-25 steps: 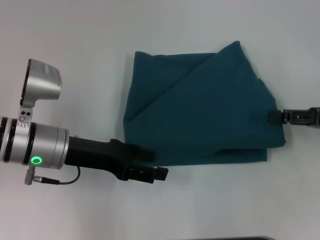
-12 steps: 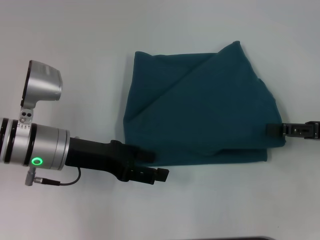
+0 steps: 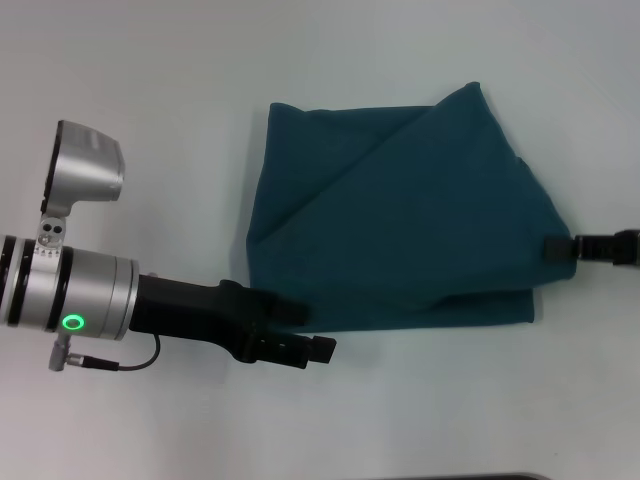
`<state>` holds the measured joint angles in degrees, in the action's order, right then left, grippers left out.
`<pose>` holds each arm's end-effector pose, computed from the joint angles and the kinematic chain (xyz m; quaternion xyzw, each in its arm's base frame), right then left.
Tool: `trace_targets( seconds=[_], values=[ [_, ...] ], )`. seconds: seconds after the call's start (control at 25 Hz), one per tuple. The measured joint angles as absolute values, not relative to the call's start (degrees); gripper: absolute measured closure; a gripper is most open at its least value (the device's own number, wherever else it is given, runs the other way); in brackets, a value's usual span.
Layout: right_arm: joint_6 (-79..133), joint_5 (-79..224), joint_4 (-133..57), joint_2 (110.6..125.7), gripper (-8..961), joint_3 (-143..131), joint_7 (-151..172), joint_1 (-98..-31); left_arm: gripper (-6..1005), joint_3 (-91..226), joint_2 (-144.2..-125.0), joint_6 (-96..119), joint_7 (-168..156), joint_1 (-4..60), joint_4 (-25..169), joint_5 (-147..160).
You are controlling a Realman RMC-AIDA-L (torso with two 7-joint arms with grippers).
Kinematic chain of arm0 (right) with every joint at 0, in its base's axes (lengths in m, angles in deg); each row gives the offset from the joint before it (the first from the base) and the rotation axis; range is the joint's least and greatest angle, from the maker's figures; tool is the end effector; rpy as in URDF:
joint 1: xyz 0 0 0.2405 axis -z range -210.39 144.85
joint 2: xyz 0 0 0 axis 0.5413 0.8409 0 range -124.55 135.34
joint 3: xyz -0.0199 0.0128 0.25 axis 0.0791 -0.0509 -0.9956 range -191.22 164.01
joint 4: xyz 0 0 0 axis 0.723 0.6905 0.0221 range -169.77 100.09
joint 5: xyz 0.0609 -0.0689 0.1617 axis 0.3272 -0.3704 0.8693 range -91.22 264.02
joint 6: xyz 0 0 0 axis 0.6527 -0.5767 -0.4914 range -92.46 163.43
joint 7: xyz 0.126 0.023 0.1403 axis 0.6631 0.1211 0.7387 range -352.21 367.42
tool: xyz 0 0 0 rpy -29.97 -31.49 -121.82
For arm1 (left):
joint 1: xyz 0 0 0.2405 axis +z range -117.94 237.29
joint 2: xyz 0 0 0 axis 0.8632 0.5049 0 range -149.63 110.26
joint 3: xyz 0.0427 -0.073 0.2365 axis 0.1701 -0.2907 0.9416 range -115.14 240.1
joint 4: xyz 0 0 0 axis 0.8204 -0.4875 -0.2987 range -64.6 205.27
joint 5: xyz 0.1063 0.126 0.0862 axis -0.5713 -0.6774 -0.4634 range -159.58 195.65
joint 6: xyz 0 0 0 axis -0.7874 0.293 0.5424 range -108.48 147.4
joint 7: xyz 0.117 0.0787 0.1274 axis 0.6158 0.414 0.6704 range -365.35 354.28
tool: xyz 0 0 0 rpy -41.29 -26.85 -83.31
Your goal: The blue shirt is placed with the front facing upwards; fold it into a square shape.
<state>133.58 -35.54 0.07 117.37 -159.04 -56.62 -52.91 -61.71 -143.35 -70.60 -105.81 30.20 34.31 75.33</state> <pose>0.3058 0.2579 -0.0002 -0.7839 0.5794 0.2188 0.0431 -0.2230 0.2542 -0.1133 0.9231 0.3574 0.1261 0.0654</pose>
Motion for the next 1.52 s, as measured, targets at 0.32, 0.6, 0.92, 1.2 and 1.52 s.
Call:
trace_targets(
  seconds=[0.32,0.6,0.92,1.2,1.52],
  values=[
    [134.69,-35.01,0.36,116.55,765,-160.11,-55.86,-56.13,236,-61.71,-143.35,-70.54,-105.81,30.02,34.31,74.9],
    [134.94,-35.25,3.47,116.07,940,-159.97,-52.02,-57.74,237,-61.71,-143.32,-70.18,-105.8,30.22,34.31,74.9],
    [134.0,-35.67,3.86,116.0,935,-159.79,-51.48,-57.87,236,-61.71,-143.34,-70.17,-105.81,30.11,34.3,74.9],
    [133.23,-35.75,3.5,116.02,709,-159.86,-52.11,-56.44,236,-61.71,-143.3,-70.18,-105.81,30.02,34.3,74.9],
    [135.86,-35.56,5.9,115.43,457,-164.81,-51.95,-52.99,237,-61.9,-143.14,-70.56,-105.83,29.92,34.2,74.91]
  ],
)
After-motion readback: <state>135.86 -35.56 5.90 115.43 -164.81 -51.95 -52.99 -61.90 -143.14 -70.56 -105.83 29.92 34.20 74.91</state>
